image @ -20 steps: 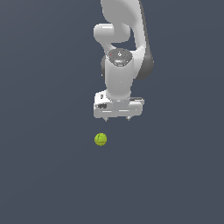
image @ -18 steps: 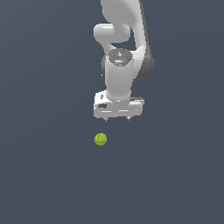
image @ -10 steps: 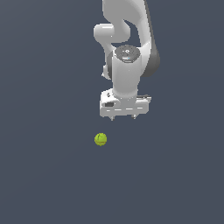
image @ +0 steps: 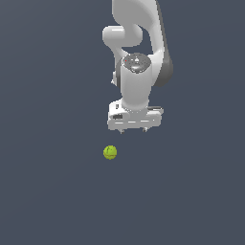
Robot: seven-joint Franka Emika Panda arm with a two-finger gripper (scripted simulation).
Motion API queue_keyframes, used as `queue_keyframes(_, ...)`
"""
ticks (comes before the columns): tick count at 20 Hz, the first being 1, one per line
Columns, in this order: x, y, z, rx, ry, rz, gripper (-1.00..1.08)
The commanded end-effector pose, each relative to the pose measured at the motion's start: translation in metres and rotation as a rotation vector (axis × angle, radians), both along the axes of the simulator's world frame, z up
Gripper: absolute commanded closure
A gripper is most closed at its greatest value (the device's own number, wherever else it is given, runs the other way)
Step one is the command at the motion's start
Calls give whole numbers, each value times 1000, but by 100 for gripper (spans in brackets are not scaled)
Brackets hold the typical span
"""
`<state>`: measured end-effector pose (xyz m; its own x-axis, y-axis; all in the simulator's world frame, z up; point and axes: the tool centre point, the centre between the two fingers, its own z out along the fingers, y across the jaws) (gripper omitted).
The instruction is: Pick up the object and move it to a goal position.
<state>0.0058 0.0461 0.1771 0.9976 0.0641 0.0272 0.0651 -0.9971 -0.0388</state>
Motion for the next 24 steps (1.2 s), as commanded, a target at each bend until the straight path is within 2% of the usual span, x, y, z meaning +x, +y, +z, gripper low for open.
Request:
queue_keyframes(1, 4, -10, -8, -3, 3, -7, -92)
queue_keyframes(14, 28, -92, -74, -33, 22, -50, -92)
queue_keyframes(19, 30, -105, -85, -39, 25, -56, -92)
queue_keyframes(24, 30, -105, -86, -39, 26, -57, -92)
